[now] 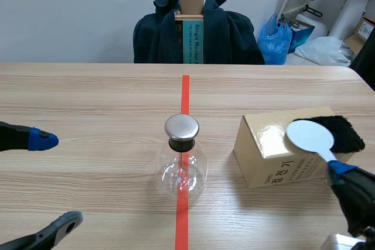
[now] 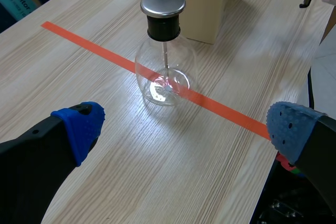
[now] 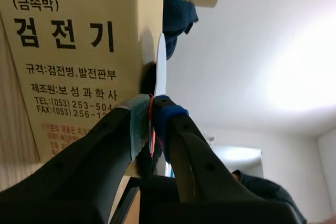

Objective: Do the electroscope experiment.
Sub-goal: 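Rub the plate on the fur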

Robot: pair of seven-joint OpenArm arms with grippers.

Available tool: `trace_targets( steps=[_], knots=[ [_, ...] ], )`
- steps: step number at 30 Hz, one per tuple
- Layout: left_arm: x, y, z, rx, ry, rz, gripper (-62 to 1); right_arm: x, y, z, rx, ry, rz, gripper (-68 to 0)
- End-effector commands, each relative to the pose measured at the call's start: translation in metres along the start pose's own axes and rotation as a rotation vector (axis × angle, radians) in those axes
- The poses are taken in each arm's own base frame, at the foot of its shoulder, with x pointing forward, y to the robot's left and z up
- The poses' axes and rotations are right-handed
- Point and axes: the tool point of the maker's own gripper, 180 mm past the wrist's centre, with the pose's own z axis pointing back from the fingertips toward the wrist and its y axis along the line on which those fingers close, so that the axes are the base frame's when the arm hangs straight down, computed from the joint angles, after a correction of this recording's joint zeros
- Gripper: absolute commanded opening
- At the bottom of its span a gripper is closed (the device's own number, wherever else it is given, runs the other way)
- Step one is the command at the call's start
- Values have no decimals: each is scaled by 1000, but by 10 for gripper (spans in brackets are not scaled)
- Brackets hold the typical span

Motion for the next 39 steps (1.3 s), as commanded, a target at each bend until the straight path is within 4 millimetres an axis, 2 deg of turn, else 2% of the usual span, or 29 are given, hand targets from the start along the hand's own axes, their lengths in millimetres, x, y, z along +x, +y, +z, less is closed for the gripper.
trace_targets(
  steps=[1,3,4,5,8,9,14,20,33,39],
  knots=[
    [6,1,-2,4,-28,5,14,-27,-15,-4,-54,124,10,-669],
    [6,1,-2,4,-28,5,14,-49,-13,2,-46,244,8,-669],
    [6,1,-2,4,-29,5,14,-51,-13,3,-39,246,14,-669],
    [6,1,-2,4,-29,5,14,-46,-12,1,-31,211,28,-669],
    [6,1,-2,4,-29,5,14,-15,-10,-4,-26,47,30,-669],
    [6,1,-2,4,-29,5,14,-12,-10,-4,-28,40,24,-669],
    [6,1,-2,4,-28,5,14,-46,-7,2,-15,231,3,-669],
    [6,1,-2,4,-29,5,14,-22,-4,-4,3,99,1,-669],
    [6,1,-2,4,-28,5,14,-25,-4,-4,1,114,4,-669],
    [6,1,-2,4,-28,5,14,-27,-18,-4,-72,126,44,-669]
  ],
)
